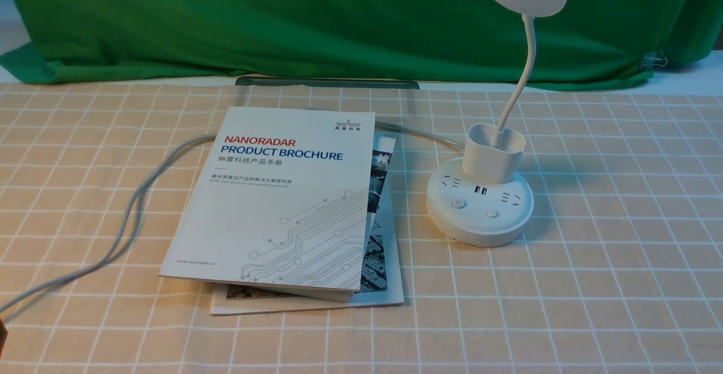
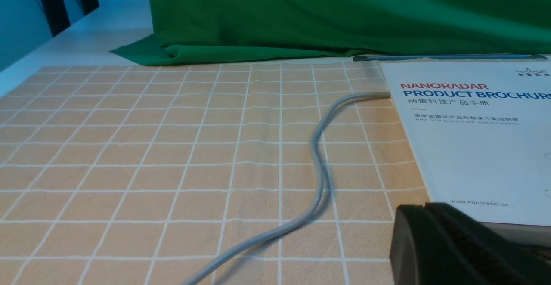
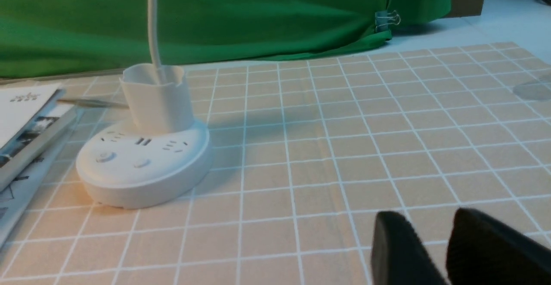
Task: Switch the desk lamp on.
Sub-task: Use the right arm to press the button switch on the lamp holder
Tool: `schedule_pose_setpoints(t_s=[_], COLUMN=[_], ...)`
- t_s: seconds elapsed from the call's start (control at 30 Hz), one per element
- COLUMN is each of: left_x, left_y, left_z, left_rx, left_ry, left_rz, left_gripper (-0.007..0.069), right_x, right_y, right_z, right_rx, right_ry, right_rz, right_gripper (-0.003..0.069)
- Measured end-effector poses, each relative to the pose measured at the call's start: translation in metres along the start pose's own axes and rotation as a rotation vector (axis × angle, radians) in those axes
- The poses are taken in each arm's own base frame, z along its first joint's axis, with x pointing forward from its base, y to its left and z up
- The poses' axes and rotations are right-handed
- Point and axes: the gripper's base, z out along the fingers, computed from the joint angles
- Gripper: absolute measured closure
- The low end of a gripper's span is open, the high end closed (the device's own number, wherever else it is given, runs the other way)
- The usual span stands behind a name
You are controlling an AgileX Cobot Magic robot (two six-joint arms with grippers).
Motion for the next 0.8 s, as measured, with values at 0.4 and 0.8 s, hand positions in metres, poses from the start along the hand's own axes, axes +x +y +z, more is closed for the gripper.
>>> schedule_pose_setpoints(t_s=[0.4,0.8], left_x=[0.000,0.000], left_y=[0.000,0.000], left_z=[0.000,0.000], left_rx=[0.000,0.000], left_ry=[0.000,0.000], left_rz=[0.000,0.000], left_gripper=[0.0603,0.0603], right_x=[0.000,-0.011], right_y=[0.004,0.004], right_z=[0.000,-0.001], right_rx=[-0.040,-0.087], right_ry=[0.027,-0.102], right_rz=[1.046,0.714], right_gripper=[0.0419,0.0420])
